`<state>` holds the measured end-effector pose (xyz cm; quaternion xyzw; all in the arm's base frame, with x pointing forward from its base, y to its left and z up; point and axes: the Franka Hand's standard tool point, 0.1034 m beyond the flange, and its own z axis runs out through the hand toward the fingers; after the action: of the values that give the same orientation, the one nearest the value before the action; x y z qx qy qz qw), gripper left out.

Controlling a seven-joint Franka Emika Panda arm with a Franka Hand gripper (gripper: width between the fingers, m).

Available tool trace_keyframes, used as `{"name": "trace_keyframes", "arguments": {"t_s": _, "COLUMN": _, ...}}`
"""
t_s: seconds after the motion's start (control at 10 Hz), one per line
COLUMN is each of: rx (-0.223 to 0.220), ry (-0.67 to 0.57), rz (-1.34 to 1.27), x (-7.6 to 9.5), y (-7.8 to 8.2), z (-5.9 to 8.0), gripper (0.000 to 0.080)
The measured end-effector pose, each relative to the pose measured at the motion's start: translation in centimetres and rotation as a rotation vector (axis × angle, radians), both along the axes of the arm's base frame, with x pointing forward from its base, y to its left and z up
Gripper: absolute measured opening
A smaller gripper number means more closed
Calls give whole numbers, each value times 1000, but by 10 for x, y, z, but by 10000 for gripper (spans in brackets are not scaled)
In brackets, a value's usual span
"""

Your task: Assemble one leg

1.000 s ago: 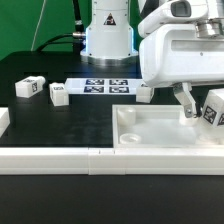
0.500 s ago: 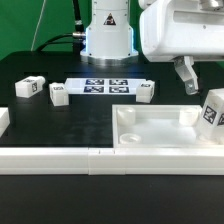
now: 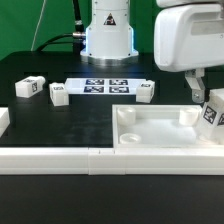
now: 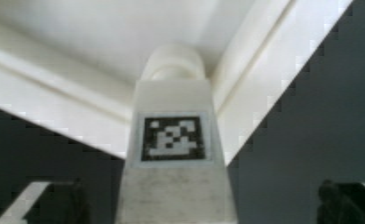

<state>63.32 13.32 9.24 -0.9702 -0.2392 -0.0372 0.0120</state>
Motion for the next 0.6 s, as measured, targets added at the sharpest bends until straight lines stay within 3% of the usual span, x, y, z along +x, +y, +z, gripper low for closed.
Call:
{"name": "trace_keyframes", "arguments": {"t_s": 0.3, "rx": -60, "ry": 231, "rz": 13, "x": -9, "y": -1, "z": -5, "gripper": 649}}
{"name": "trace_keyframes", "arguments": {"t_s": 0.4, "rx": -46, "ry": 178, "rz": 12, "x": 3, "y": 0, "z": -6, "gripper": 649}}
{"name": "trace_keyframes", "arguments": {"t_s": 0.5, "rx": -46, "ry": 177, "rz": 11, "x": 0, "y": -1, "z": -7, "gripper": 649}}
{"name": "trace_keyframes", "arguments": {"t_s": 0.6, "rx": -46, "ry": 178, "rz": 11, "x": 0, "y": -1, "z": -8, "gripper": 555}}
